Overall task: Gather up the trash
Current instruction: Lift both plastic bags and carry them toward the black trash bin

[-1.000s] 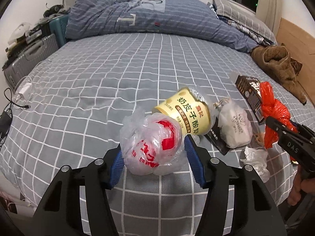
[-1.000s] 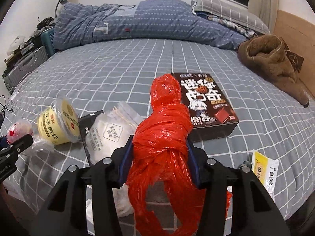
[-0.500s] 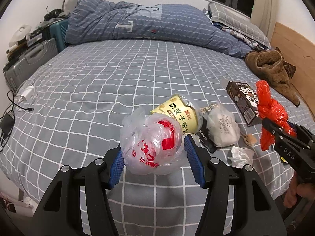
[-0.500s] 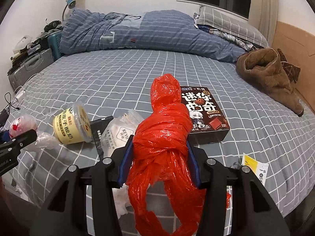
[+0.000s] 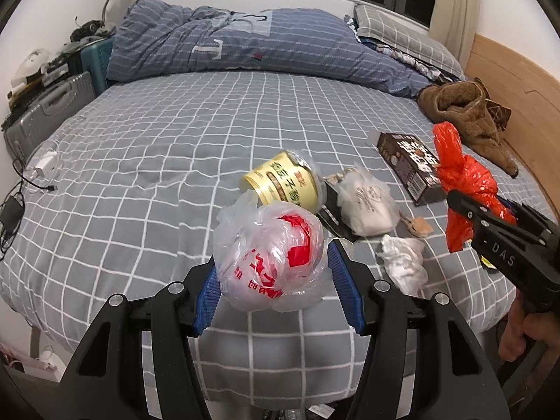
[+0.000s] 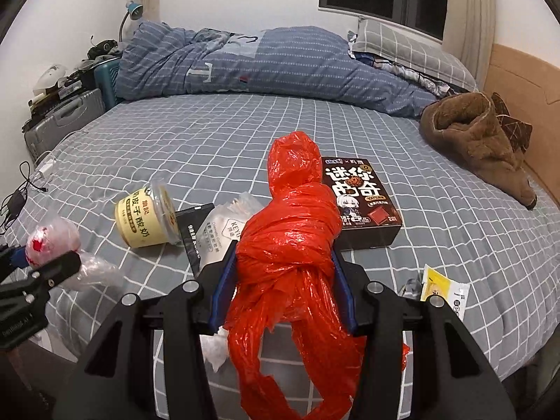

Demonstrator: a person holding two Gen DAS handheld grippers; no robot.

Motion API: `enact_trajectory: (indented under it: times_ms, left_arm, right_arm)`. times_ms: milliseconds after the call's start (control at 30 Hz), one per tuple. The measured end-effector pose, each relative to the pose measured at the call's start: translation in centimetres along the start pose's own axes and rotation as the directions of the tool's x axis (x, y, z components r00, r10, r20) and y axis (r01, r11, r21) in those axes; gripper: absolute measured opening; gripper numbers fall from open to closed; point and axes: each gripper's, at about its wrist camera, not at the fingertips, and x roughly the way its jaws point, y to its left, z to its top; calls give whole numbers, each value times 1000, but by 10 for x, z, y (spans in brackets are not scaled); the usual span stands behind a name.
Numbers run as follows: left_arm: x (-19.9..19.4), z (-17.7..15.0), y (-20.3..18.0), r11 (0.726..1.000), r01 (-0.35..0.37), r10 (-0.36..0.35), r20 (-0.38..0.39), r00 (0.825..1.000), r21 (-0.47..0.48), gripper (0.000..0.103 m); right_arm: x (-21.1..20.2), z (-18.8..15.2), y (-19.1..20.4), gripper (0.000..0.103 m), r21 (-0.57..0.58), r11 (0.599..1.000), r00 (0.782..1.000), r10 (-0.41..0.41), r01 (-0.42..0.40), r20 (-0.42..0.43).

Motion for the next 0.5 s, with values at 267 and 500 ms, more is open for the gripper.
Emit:
enact_trajectory:
  times_ms: [267, 500]
  left_arm:
    - [-12, -16, -12, 1000, 18, -18, 0, 1000, 10, 57]
    - [-19, -28, -13, 1000, 23, -23, -13, 1000, -5, 57]
  right_arm:
    - [-20, -11, 0, 47, 9, 1000, 1000, 5, -5, 1]
    - [-34, -19, 4, 47, 7, 1000, 1000, 10, -10, 2]
